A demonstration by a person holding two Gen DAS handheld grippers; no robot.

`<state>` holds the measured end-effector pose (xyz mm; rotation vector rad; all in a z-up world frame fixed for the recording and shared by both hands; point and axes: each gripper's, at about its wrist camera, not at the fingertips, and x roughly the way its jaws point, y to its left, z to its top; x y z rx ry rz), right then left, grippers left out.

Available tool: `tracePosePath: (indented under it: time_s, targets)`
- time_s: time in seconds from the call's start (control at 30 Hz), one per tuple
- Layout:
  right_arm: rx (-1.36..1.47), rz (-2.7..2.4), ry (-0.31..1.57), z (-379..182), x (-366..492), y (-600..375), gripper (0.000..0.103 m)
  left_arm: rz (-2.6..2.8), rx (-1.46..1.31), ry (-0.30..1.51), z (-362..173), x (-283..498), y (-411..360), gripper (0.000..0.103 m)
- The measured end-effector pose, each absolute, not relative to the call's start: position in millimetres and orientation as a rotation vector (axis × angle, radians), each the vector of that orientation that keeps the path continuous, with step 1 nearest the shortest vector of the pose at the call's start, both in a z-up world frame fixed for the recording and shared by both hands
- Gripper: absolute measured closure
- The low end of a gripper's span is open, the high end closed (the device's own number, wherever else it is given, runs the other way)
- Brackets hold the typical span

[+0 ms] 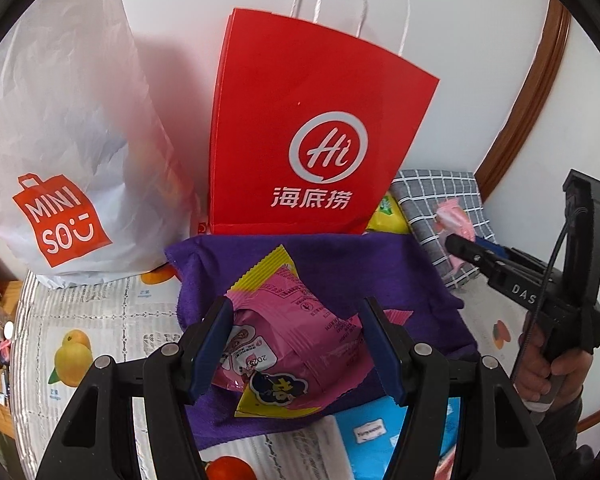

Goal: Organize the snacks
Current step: 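Lower both snacks onto the purple towel and open both tools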

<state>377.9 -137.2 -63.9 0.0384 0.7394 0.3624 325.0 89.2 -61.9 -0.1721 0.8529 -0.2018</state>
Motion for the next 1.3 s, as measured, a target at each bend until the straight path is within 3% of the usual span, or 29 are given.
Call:
tracePosePath:
  time_s: [0.27,0.3,0.47,1.3]
  targets:
    - [-0.021,0.331,0.785,-88.9,386.9,-146.4,0.067,-0.189,-0.162,0.886,-80.1,340.3,90.1,0.04]
    - [-0.074,0.289,0.885,-93.2,388.1,-147.3,0.067,-0.188,-0.16,0.891,-82.9,342.7,90.0,0.04]
    - [-0.1,0.278,0.935,-115.0,393.8,-151.3,0.067,-0.187,-0.153,0.917,-96.0,350.7,87.2,0.04]
    - [-0.107,0.301,1.014,-150.5,400.2,-149.1,0.067,-0.162,-0.122,0.984,-127.8,370.4,74.1,0.039]
